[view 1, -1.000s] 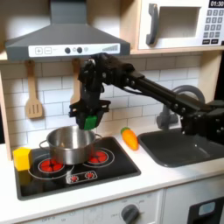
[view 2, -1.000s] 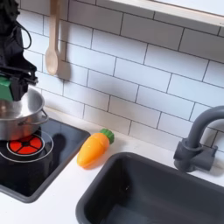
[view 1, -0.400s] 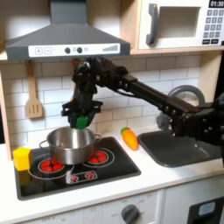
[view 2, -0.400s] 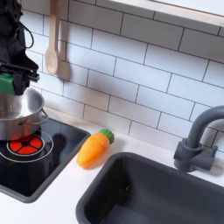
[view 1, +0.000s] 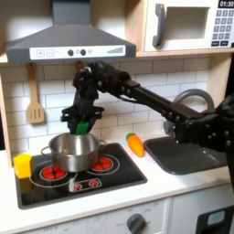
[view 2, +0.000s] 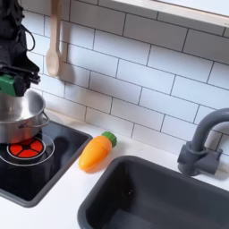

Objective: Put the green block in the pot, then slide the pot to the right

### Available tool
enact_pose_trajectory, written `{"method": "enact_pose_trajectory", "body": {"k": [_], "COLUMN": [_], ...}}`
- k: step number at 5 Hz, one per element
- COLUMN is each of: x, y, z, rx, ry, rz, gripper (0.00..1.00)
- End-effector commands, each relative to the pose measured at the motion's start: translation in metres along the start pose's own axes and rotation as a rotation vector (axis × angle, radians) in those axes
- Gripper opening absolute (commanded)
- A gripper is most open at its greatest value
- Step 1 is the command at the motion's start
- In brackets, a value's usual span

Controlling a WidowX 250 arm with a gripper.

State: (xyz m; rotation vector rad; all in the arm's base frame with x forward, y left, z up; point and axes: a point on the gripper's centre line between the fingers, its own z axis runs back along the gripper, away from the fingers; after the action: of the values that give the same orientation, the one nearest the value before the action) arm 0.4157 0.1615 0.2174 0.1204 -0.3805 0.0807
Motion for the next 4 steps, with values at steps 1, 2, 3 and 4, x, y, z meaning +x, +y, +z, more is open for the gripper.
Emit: {"method": "enact_pose_trajectory", "body": {"k": [1, 2, 3, 4], "x": [0.0012, 0.0007, 0.0002, -0.0004], "y": [0.0017, 0.0023, 0.0024, -0.0002], "z": [-0.0099, -0.0123, -0.017, -0.0143], "rx": [0.005, 0.006, 0.002, -0.017], "ry": [0.008, 0.01, 0.018, 0.019], "rz": [-0.005, -0.006, 0.0, -0.028], "gripper": [0.0, 0.0, 0.0, 0.0]}}
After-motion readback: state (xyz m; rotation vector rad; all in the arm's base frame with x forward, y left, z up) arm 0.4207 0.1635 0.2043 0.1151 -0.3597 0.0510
